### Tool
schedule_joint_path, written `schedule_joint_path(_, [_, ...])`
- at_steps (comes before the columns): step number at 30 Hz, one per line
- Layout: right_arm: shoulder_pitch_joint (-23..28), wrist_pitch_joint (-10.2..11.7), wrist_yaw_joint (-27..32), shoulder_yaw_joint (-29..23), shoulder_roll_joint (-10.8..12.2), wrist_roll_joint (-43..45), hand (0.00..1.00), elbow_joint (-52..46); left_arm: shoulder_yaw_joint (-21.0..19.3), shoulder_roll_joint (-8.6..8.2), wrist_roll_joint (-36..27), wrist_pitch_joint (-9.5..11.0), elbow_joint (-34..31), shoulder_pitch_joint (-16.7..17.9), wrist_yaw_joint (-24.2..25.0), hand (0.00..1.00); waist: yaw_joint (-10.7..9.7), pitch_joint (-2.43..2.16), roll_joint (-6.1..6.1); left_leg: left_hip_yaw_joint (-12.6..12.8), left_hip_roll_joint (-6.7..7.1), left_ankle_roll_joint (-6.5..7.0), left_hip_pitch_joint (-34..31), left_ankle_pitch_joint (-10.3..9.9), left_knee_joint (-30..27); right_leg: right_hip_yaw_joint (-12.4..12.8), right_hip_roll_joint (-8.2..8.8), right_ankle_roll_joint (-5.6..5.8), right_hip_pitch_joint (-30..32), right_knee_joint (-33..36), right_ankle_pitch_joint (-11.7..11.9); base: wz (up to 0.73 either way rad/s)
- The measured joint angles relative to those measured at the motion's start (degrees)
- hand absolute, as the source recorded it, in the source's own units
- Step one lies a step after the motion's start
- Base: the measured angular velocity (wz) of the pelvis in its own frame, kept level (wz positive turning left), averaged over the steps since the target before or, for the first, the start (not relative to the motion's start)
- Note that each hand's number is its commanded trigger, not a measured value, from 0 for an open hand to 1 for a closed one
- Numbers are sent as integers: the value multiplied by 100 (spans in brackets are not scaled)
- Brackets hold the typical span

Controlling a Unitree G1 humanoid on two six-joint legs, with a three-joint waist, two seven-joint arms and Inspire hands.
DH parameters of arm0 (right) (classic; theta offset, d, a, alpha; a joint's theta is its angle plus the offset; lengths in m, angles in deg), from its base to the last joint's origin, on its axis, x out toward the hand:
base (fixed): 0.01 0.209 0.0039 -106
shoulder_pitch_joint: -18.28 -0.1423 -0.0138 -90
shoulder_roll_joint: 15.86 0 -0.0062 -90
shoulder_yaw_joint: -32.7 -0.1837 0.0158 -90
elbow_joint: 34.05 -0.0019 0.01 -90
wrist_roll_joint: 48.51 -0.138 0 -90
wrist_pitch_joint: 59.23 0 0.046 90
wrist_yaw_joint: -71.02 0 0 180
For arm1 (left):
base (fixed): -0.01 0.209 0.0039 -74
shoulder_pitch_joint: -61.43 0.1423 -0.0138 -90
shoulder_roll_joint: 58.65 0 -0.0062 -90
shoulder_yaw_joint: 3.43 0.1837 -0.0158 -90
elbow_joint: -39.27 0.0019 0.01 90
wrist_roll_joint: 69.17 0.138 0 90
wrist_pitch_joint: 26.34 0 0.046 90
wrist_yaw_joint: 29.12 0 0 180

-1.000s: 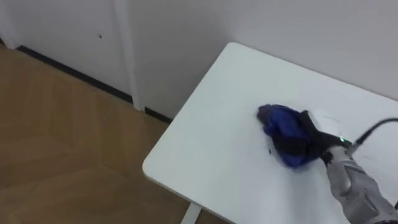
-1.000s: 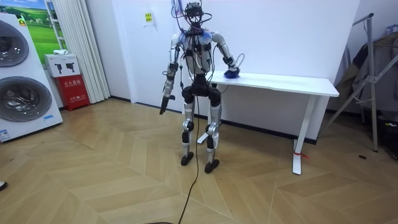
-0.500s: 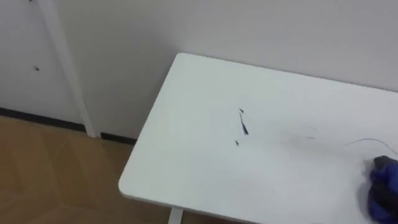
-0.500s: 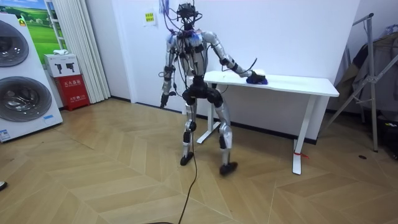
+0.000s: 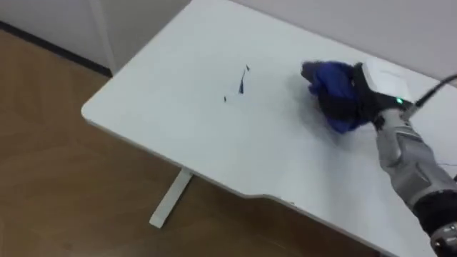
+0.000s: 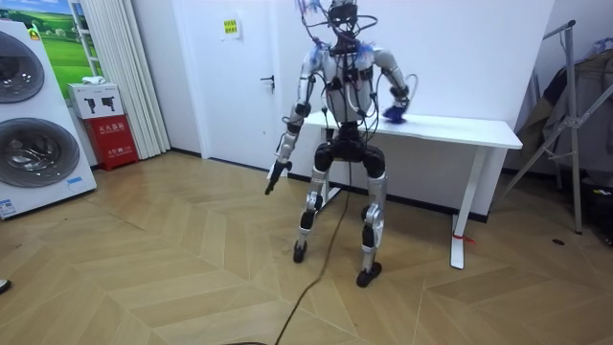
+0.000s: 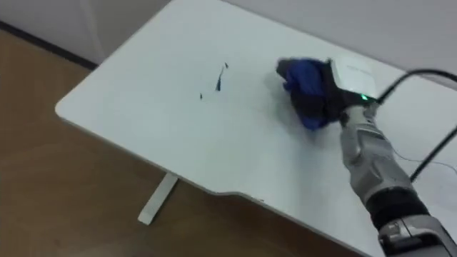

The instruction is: Wipe table

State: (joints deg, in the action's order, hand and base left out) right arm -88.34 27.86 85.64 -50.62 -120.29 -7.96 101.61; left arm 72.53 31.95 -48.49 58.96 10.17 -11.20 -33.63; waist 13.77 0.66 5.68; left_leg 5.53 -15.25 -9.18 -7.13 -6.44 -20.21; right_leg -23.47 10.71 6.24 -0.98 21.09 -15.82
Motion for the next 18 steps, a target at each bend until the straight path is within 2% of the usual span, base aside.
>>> schedule_joint_path(1, [340,-17,13,-423,-79,-81,100,189,-172,-2,-4,-2,-8,85,17,0,-73,3,-37,66,152,64,26,-55,26,63,9,-3,-31,-75,3,27])
schedule_joint_path(2, [665,63,174,-910,-92,-202,100,174,-262,-5,5,-2,-10,207,24,0,-159,11,-55,103,243,69,96,-62,117,199,13,-10,-44,-153,11,12])
schedule_joint_path(3, [783,125,220,-1102,-112,-232,100,198,-306,-7,11,-1,-10,257,31,0,-217,14,-91,99,278,70,136,-63,145,234,17,1,-73,-184,23,-7])
schedule_joint_path(4, [1036,229,274,-1447,-173,-349,100,222,-445,-13,14,19,-6,351,41,0,-260,-2,-124,103,330,120,226,-95,227,307,29,26,-126,-253,39,-20])
schedule_joint_path(5, [1190,273,290,-1728,-239,-406,100,318,-642,-16,14,102,1,378,38,0,-265,-11,-134,140,387,126,365,-104,355,408,71,59,-124,-260,57,-29])
schedule_joint_path(8, [1271,254,307,-2022,-370,-451,100,568,-891,-25,9,279,-28,381,-54,0,-332,-19,-104,331,513,110,613,-103,712,602,143,167,-106,-342,159,-30])
schedule_joint_path(9, [1296,222,314,-2042,-370,-475,100,568,-891,-28,9,287,-44,370,-73,0,-340,-22,-95,355,523,81,643,-103,761,629,145,181,-105,-363,194,-24])
schedule_joint_path(10, [1346,206,317,-2023,-360,-509,100,569,-884,-31,7,290,-133,362,-118,0,-371,-56,-114,380,540,62,669,-99,811,634,146,192,-111,-431,253,-16])
schedule_joint_path(13, [1330,128,311,-1812,-303,-574,100,552,-795,-32,-74,271,-446,297,-175,0,-410,-53,2,359,553,62,684,-99,843,562,149,191,-118,-452,328,-7])
schedule_joint_path(14, [1297,16,304,-1624,-299,-546,100,437,-715,-35,-124,258,-457,193,-201,0,-374,-59,13,308,555,62,693,-98,849,561,149,186,-124,-446,340,-5])
schedule_joint_path(18, [752,-284,206,-939,-96,-366,100,-115,-290,-90,-169,214,-463,63,-274,0,-256,-48,-66,288,557,63,754,-98,848,604,146,167,-111,-414,374,-12])
